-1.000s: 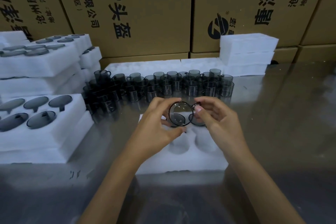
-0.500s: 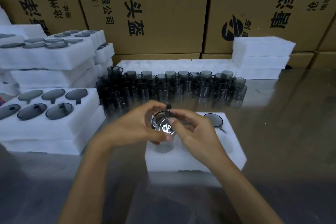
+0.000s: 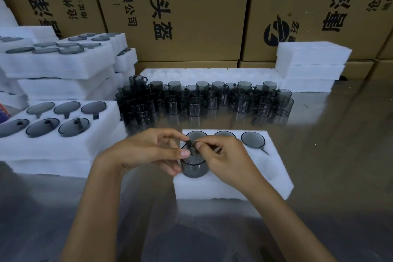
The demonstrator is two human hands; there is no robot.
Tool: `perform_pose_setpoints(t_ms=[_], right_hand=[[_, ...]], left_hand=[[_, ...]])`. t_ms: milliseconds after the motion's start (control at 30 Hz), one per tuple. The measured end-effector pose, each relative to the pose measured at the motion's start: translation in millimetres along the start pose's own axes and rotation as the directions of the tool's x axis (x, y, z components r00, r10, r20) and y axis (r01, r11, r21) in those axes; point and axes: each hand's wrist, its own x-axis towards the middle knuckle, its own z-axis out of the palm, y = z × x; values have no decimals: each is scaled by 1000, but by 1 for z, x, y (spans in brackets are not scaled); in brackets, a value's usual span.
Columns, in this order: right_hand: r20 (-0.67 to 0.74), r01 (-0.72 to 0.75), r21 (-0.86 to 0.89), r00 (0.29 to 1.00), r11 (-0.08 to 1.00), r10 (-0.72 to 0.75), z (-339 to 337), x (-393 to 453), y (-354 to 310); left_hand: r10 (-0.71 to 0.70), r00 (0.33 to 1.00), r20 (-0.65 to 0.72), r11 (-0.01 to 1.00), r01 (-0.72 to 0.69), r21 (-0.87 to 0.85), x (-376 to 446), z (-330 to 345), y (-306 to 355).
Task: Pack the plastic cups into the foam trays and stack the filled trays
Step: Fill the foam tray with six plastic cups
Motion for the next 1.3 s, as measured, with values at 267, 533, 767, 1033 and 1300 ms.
perform_pose_setpoints(t_ms=[267,533,767,1033,1300], right_hand=[[87,69,-196,995,978,-53,0,1,3],[-86,194,-496,959,847,-271,14,-7,0],[-56,159,-567,971,808,-231,12,-4,-2],[-85,137,-491,975,860,-204,13,-11,3],[-92,108,-354,985,929,-149,10,-9,4]], left_hand=[[-59,998,-28,992,62,108,6,-3,-8],[-218,975,-37,971,221,90,15,-5,-19],[28,736,-676,1000,-21,19,49,-17,-54],[210,587,-782,919,155,363,88,-24,-88],[227,496,-838,910,199,364,113,-48,-84]])
